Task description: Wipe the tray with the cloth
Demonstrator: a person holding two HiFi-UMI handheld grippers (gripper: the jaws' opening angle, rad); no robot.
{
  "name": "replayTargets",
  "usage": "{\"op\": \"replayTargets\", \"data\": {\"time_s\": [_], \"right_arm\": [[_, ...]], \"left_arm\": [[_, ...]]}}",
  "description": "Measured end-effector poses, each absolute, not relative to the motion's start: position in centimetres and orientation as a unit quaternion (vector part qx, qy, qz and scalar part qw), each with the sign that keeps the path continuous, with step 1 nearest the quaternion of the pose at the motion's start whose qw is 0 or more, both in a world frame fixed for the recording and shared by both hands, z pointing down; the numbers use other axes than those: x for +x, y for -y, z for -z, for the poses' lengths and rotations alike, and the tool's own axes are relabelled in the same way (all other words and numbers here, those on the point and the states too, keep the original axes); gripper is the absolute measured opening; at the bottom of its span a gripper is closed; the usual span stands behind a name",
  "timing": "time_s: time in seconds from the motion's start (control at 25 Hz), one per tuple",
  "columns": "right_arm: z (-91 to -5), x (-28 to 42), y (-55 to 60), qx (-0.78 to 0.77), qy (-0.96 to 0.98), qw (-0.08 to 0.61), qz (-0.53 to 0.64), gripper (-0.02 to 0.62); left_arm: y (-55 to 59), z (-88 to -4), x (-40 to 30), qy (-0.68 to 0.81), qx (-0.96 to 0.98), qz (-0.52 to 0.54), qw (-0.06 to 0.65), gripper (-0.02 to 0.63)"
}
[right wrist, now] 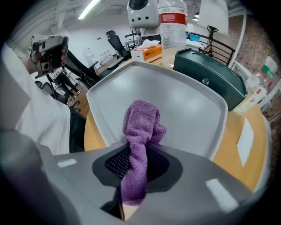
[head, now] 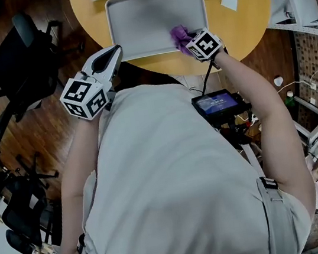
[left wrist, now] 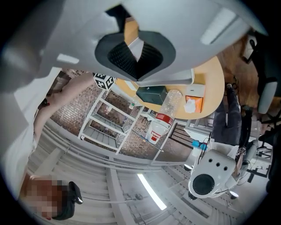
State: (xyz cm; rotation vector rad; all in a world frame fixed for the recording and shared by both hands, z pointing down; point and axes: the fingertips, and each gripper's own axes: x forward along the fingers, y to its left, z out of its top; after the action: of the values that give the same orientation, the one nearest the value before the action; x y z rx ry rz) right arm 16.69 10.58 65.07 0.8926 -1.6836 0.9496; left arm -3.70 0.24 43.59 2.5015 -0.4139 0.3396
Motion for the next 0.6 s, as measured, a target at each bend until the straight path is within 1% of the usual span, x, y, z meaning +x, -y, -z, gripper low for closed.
{"op": "replayTargets", "data": {"time_s": [0.2,0.4,0.52,0.6], "right_arm": [[-65.3,17.4,-11.2,0.36,0.697,0.486,-0.385,0.077],[-65.0,20.2,-12.1,0.352,0.701,0.489,-0.381,0.078],[-64.9,21.5,-12.7,0.316,0.715,0.52,-0.344,0.078],[-64.8,21.4,-13.0,0.267,0.735,0.554,-0.285,0.078]], "left_arm": [[-0.5,-43.8,-2.7,0.153,0.938,-0.129,0.284,0.0],[-0.8,-43.1,-0.1,0.154,0.939,-0.131,0.279,0.0],[-0.6,-42.8,1.4,0.157,0.938,-0.132,0.279,0.0],[-0.4,-42.7,1.9,0.161,0.938,-0.132,0.277,0.0]]}}
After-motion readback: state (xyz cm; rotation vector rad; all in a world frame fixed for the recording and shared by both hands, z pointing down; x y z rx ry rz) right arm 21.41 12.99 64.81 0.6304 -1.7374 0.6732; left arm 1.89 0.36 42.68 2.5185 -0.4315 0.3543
